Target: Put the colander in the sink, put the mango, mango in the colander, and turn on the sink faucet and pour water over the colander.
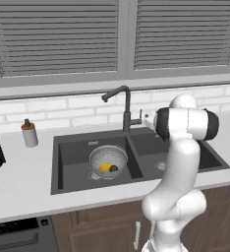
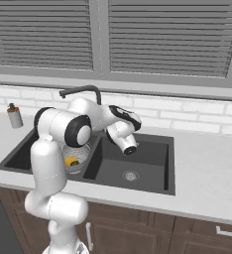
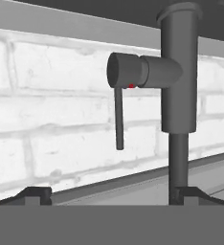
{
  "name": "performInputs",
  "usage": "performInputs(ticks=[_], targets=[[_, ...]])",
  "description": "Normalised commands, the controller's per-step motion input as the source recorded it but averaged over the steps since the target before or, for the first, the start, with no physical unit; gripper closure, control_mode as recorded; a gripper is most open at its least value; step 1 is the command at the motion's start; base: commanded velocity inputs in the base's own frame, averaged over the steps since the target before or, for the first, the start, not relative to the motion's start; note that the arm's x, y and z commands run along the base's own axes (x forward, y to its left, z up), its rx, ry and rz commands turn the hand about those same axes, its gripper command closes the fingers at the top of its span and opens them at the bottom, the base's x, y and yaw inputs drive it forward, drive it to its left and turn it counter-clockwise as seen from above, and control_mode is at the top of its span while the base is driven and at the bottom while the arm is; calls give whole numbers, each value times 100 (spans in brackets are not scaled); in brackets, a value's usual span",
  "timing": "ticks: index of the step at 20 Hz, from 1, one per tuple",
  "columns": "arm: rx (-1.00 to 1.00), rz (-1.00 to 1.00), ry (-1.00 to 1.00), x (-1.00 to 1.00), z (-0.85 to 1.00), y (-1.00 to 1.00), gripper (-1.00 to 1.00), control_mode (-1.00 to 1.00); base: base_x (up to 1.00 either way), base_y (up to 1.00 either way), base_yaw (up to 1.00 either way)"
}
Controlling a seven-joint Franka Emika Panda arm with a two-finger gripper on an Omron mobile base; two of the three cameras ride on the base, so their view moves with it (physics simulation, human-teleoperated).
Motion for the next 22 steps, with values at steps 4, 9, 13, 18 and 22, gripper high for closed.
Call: performInputs(ticks=[4,9,13,18,22], targets=[[-7,0,0,34,-24,18,-100,-100,0,0,0],[-3,0,0,43,-15,15,-100,-100,0,0,0],[0,0,0,48,-13,0,-100,-100,0,0,0],[0,0,0,49,-24,2,-100,-100,0,0,0],[0,0,0,41,-32,8,-100,-100,0,0,0]])
